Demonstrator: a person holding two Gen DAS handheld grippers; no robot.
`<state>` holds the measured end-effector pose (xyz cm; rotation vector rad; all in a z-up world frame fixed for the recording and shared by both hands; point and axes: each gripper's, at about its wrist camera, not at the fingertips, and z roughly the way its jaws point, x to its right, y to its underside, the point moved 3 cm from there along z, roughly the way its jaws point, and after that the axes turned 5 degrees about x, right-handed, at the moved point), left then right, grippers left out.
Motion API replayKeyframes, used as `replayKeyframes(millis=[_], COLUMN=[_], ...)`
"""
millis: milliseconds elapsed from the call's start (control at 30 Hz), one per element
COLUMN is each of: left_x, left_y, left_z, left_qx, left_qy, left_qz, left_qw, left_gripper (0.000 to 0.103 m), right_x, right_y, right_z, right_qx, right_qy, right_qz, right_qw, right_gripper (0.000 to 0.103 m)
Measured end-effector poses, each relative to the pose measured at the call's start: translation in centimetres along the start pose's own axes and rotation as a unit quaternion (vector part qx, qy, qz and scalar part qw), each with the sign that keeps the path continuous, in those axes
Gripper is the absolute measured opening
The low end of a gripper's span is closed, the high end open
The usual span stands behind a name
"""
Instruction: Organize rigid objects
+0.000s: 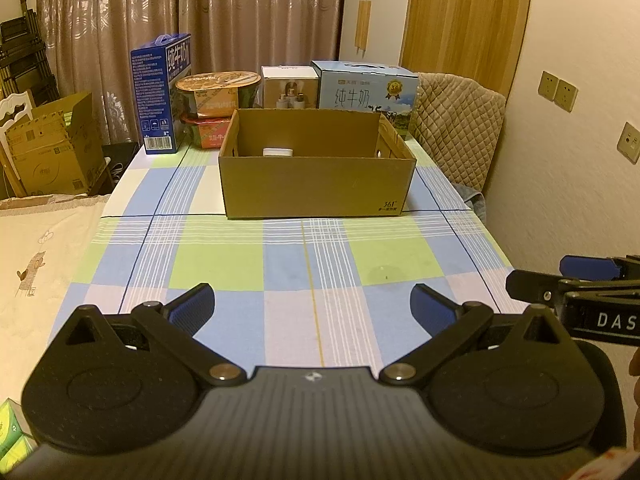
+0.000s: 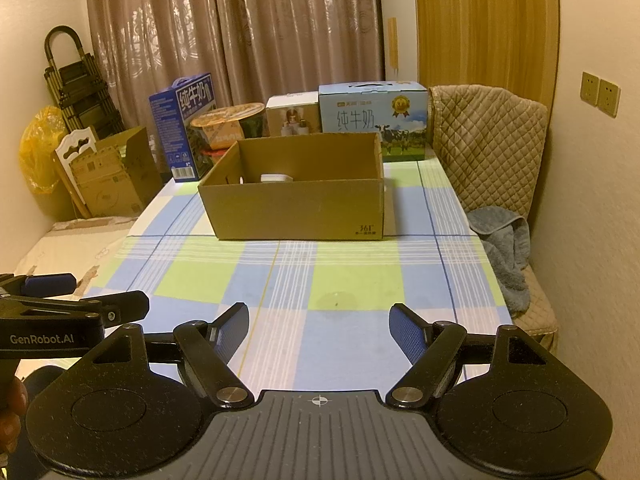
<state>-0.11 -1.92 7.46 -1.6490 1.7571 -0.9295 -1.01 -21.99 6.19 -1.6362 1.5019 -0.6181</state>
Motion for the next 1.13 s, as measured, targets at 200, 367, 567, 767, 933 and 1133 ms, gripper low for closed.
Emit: replayKeyframes(millis=[200,367,567,767,933,1133], left_x=[-0.02,0.01,0.07,0.10,0.10,-0.06], left_y=[-0.02,0.01,0.00,-0.02,0.00,-0.02], left_z=[-0.02,0.01,0.01,0.04,0.15,-0.15], left_qx=[0.000,0.000,0.000,-0.001,-0.004,0.003], left_qy=[0.000,0.001,0.001,0.002,0.006,0.009], left_qz=[0.000,0.001,0.000,0.000,-0.003,-0.008], left_qw=[1.0000,1.0000,1.0000,1.0000,1.0000,0.9999], left_gripper=[0.102,0.102,0.102,0.102,0.102,0.102], right_x=[0.02,0.06,0.14,0.15,0.18,0.14], right_y=[-0.02,0.05,0.15,0.24,0.29,0.44], right_z=[0.00,0.05,0.10,0.15,0.16,0.18], right_qx=[0.000,0.000,0.001,0.000,0.001,0.001], right_qy=[0.000,0.001,0.001,0.001,0.001,0.001], right_qz=[-0.001,-0.001,-0.001,0.000,0.000,0.001], right_qw=[1.000,1.000,1.000,1.000,1.000,1.000], right_gripper=[0.074,0.074,0.074,0.074,0.074,0.074])
